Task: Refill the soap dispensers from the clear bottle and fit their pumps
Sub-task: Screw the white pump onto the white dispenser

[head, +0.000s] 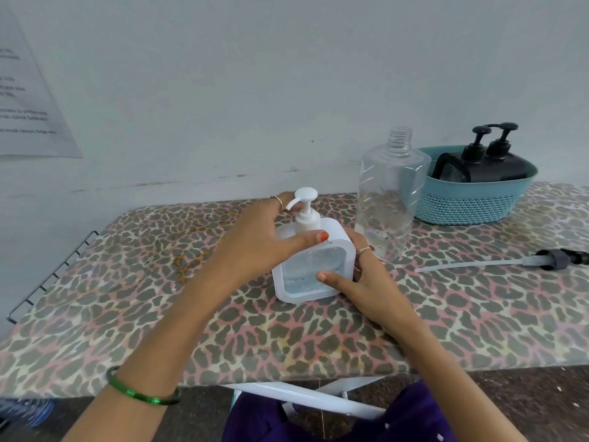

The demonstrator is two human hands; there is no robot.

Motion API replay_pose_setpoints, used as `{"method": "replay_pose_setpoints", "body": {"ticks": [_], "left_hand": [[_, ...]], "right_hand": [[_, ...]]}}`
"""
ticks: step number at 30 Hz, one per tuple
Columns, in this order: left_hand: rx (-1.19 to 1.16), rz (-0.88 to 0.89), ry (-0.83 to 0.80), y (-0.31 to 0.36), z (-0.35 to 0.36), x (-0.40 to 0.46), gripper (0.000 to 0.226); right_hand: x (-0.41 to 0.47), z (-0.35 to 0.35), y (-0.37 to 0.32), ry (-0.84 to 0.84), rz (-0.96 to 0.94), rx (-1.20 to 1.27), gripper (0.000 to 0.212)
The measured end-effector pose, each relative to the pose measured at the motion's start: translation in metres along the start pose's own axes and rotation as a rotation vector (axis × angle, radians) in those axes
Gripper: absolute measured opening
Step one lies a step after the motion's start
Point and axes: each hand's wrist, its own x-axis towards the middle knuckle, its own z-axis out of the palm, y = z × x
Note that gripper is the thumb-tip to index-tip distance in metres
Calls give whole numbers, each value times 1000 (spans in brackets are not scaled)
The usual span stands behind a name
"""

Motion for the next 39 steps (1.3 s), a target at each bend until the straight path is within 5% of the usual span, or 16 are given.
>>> {"method": "replay_pose_setpoints", "body": {"ticks": [6, 12, 20, 29, 35, 39], "left_hand": [[44, -10, 186, -5, 14, 6, 38], [-82, -27, -137, -7, 4, 3, 37], [-140, -126, 221, -11, 25, 2, 40], [-251, -48, -145, -9, 12, -6, 36], [-90, -97, 243, -9, 24, 1, 40], [-88, -49, 189, -15, 21, 4, 36]], "right_hand": [[1, 0, 0, 2, -1, 10, 65], [2, 0, 3, 1, 4, 7, 67], [1, 0, 2, 4, 16, 12, 66], [1, 0, 3, 2, 7, 4, 65], [1, 1, 1, 5, 11, 12, 68], [1, 1, 1, 8, 9, 22, 65]]}}
